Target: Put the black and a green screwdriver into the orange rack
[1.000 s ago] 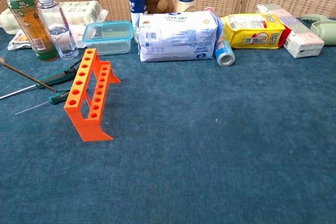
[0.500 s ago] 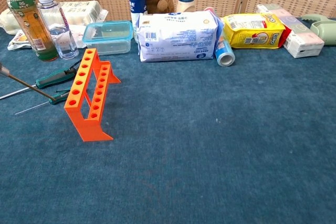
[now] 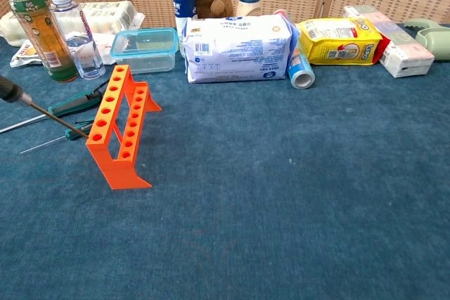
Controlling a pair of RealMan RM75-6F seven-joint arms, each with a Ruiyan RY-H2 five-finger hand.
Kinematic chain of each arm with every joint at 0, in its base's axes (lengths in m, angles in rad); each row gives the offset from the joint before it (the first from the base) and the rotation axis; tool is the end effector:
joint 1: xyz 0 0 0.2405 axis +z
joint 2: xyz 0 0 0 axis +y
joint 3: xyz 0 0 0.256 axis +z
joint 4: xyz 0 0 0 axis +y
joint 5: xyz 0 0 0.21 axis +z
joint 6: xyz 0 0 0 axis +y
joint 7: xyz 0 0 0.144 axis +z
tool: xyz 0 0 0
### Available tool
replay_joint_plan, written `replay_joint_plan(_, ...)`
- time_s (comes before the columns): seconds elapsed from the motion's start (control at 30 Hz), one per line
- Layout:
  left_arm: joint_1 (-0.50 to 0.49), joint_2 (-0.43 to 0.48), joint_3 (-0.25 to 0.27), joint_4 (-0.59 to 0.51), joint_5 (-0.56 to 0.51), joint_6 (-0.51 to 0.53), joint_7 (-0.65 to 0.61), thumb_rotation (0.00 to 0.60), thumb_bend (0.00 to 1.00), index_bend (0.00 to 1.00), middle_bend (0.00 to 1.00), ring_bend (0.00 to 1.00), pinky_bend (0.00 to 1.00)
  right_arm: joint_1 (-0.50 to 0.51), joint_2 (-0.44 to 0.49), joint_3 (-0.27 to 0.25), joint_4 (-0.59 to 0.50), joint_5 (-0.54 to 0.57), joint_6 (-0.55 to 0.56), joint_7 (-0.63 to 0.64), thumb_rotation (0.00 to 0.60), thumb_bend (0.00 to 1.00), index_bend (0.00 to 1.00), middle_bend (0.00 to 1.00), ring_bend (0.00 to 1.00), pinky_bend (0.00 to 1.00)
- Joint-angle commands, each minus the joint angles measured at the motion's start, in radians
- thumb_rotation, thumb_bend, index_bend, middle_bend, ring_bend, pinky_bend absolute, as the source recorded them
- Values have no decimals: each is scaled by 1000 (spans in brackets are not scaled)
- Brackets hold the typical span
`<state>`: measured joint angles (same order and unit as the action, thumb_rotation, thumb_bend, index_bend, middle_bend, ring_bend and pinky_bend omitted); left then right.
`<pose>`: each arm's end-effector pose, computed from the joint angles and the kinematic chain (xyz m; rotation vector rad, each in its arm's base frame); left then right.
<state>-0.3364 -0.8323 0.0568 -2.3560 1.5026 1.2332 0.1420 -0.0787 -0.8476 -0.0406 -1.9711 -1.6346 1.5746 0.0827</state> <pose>-0.1396 0.1808 0.1495 -1.7404 -1.2291 -1.0912 -0.2633 -0.1156 0.2041 1.3217 -1.0870 0.9808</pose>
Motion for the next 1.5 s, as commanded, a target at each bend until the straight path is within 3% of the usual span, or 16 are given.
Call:
replay_joint_plan(0.03,-3,-6,-6,0,-8,-5,4,600,499,571,893,823,857,-1,0,-1,0,-1,0,0,600,31,0,0,6,0)
replay_joint_plan(0.97,-41,-77,-71,0,-148,-49,90,600,500,572,893,823,856,-1,4,-1,1,0,2,9,600,32,0,0,6,0)
replay_joint_plan(1.13,-66,-94,-94,0,-205,-66,108,600,500,571,893,823,857,-1,5,-1,1,1,2,10,600,33,0,0,6,0)
replay_joint_plan(1.5,-172,-152,-163,0,-470,-99,208,600,500,571,893,823,856,0,7,-2,0,4,-2,12,600,33,0,0,6,0)
